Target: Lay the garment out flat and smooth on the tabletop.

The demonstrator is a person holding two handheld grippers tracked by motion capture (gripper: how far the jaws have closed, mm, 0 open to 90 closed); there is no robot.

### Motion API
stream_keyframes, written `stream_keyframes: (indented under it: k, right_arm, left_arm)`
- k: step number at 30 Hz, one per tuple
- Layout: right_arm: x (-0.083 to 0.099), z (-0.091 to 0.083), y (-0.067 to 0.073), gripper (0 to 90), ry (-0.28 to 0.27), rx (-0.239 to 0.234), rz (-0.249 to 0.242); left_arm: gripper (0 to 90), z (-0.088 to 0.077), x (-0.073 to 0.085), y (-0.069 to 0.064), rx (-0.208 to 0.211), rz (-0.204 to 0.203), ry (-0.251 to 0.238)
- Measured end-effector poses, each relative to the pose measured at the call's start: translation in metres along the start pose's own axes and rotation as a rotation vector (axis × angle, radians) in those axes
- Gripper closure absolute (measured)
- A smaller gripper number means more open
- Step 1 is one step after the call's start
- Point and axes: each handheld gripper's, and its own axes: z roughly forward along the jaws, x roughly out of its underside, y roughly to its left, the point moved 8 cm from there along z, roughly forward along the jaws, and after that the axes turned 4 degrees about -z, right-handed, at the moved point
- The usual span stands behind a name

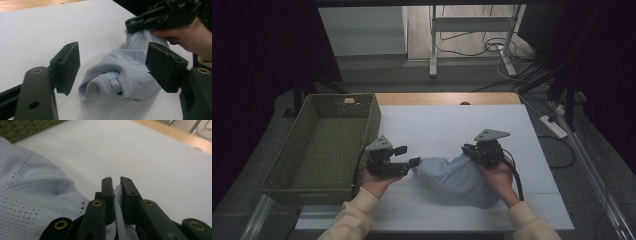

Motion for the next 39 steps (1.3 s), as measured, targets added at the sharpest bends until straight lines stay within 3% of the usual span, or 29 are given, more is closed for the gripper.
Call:
stream_keyframes:
  k: [7, 13, 17, 20, 24, 27, 39]
  right_arm:
    - [-0.031, -0.031, -0.009, 81.6, -0.154, 0.082, -0.021]
    - [-0.059, -0.069, -0.021, 81.9, -0.304, 0.163, -0.024]
    - [-0.064, -0.084, -0.027, 81.8, -0.340, 0.200, -0.030]
    - [-0.050, -0.074, -0.033, 81.7, -0.278, 0.188, 0.005]
    - [-0.015, -0.047, -0.042, 81.6, -0.141, 0.171, 0.036]
    - [0.002, -0.035, -0.047, 81.6, -0.085, 0.174, 0.052]
    - [0.037, -0.021, -0.070, 80.9, 0.031, 0.220, 0.127]
  left_arm:
    - [28.2, -0.001, -0.001, 0.000, -0.001, 0.000, -0.003]
    - [28.2, -0.002, -0.001, 0.001, -0.002, -0.003, -0.010]
    - [28.2, -0.001, -0.001, 0.001, -0.004, -0.002, -0.006]
    - [28.2, -0.001, -0.001, 0.001, -0.003, -0.002, -0.006]
    - [28.2, -0.001, -0.001, 0.001, -0.004, -0.002, -0.003]
    - [28.2, -0.001, -0.001, 0.001, -0.004, -0.003, -0.002]
    - [28.2, -0.001, 0.000, 0.001, -0.005, -0.002, -0.001]
